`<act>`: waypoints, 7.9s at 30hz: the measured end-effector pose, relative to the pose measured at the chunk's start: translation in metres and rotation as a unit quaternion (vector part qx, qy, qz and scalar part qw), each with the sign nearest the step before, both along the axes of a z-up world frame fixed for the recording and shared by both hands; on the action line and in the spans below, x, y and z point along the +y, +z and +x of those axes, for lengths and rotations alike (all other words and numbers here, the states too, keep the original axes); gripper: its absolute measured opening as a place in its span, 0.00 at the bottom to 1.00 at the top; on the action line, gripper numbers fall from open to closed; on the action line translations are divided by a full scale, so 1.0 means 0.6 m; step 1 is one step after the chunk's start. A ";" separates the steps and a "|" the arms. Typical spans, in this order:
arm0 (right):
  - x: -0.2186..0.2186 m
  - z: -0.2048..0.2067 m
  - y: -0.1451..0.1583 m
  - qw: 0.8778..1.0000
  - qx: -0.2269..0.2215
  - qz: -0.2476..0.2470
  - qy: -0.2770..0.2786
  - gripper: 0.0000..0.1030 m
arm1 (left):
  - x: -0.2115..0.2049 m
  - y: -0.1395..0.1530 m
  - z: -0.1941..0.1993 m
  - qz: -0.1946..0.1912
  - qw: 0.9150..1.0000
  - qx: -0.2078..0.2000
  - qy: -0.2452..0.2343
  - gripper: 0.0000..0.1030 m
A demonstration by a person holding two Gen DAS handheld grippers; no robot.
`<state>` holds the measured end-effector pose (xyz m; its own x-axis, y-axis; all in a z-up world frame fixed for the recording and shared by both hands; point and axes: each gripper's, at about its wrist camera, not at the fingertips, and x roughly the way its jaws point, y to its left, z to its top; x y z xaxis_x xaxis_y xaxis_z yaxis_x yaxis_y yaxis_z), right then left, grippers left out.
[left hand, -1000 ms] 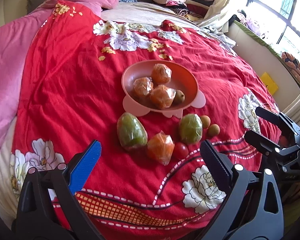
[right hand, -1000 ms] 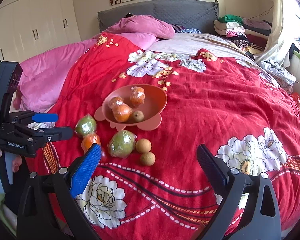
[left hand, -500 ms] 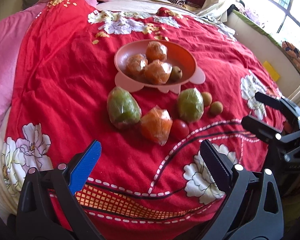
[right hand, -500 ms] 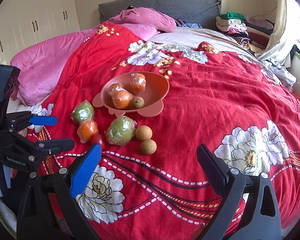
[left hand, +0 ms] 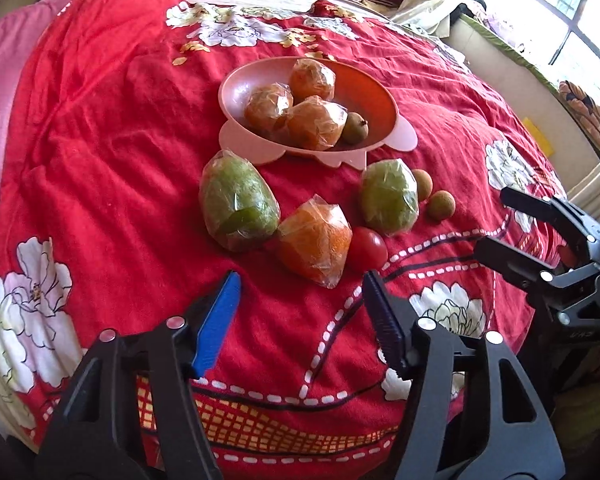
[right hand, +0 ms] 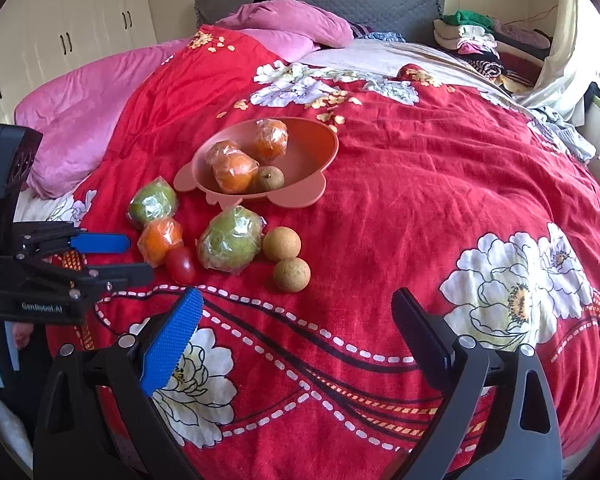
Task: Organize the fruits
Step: 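Move both open tools toward the loose fruit beside the pink bowl, then grasp a bagged orange with the left tool while the right tool grasps a brown fruit, then lift the bagged orange and brown fruit and carry both over the pink bowl, then open the left tool to release the bagged orange while the right tool drops the brown fruit, then withdraw both tools from the pink bowl, then move both tools toward the red tomato and a brown fruit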
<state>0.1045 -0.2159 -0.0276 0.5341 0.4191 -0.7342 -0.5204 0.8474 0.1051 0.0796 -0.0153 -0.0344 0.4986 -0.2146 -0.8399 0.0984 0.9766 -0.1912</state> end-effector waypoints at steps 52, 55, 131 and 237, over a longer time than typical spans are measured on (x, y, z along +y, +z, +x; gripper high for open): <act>0.027 0.054 -0.039 0.999 0.028 0.017 0.034 0.22 | 0.008 -0.016 0.102 -0.044 0.999 0.015 0.001 0.32; 0.023 0.050 -0.033 0.999 0.030 0.025 0.034 0.22 | 0.012 -0.008 0.097 -0.053 0.999 0.013 0.000 0.32; 0.106 0.187 0.001 0.998 0.005 0.015 0.055 0.23 | 0.024 0.033 0.288 -0.004 1.000 -0.001 -0.004 0.32; -0.014 0.078 0.068 0.998 -0.039 0.038 -0.029 0.91 | -0.016 0.067 0.061 0.025 0.999 -0.042 -0.012 0.90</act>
<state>0.1511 -0.2241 0.0134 0.6138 0.4390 -0.6562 -0.4800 0.8674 0.1313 0.1161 -0.0246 0.0059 0.5629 -0.1861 -0.8053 0.1358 0.9819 -0.1320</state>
